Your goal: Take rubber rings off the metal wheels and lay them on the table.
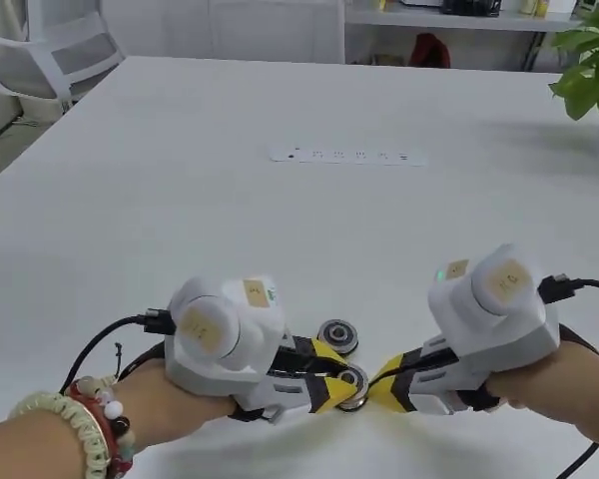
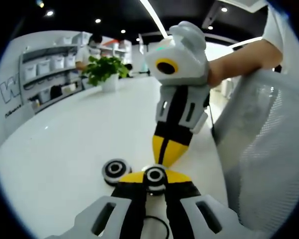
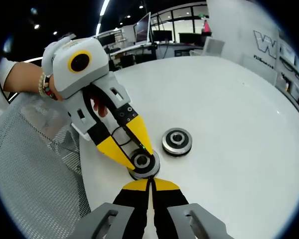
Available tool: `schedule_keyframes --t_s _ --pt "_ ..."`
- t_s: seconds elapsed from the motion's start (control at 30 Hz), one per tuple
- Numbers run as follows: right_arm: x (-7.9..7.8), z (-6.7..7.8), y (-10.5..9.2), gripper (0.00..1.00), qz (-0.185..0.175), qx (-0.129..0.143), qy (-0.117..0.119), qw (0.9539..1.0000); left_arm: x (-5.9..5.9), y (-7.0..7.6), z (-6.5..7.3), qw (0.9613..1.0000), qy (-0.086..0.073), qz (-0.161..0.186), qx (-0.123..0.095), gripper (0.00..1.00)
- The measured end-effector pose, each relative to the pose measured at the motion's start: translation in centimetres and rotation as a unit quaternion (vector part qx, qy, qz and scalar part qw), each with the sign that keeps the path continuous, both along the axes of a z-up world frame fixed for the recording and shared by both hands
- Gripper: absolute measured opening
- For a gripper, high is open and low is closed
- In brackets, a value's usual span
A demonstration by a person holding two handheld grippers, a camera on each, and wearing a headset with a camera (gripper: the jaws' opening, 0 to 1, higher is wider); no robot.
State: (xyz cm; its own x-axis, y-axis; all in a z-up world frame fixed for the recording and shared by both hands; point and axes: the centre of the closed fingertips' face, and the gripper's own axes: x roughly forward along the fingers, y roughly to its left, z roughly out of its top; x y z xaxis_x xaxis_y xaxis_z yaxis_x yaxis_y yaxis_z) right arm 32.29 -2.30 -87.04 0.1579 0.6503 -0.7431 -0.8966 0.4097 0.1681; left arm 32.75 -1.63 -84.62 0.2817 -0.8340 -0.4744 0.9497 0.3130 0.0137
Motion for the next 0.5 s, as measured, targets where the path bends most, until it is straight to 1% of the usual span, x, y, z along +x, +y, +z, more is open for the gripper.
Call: schedule_keyframes --t_s 0.1,0.23,0.37,0.47,0.5 --pt "0.1 0.1 -0.2 0.00 -0.025 0.006 0.022 0.9994 0.0 0.0 0.0 1.0000 0.000 0.001 0.001 0.14" --pt "0.2 0.3 -0.3 0.00 -0.047 0.019 0.042 0.9978 0.0 0.1 -0.1 1.0000 -0.001 0.001 0.002 0.14" --pt "0.3 0.4 -0.4 0.00 -0.054 0.026 0.050 0.9969 0.0 0.1 -0.1 1.0000 -0.001 0.001 0.001 0.14" --pt "0.2 0.9 -0.4 0.00 -0.065 0.042 0.064 0.9950 -0.1 0.1 -0.1 1.0000 -0.002 0.001 -0.001 0.14" --pt "0.5 1.2 -0.4 0.00 -0.071 0.049 0.059 0.9945 -0.1 0.1 -0.1 1.0000 -0.001 0.001 -0.001 0.14"
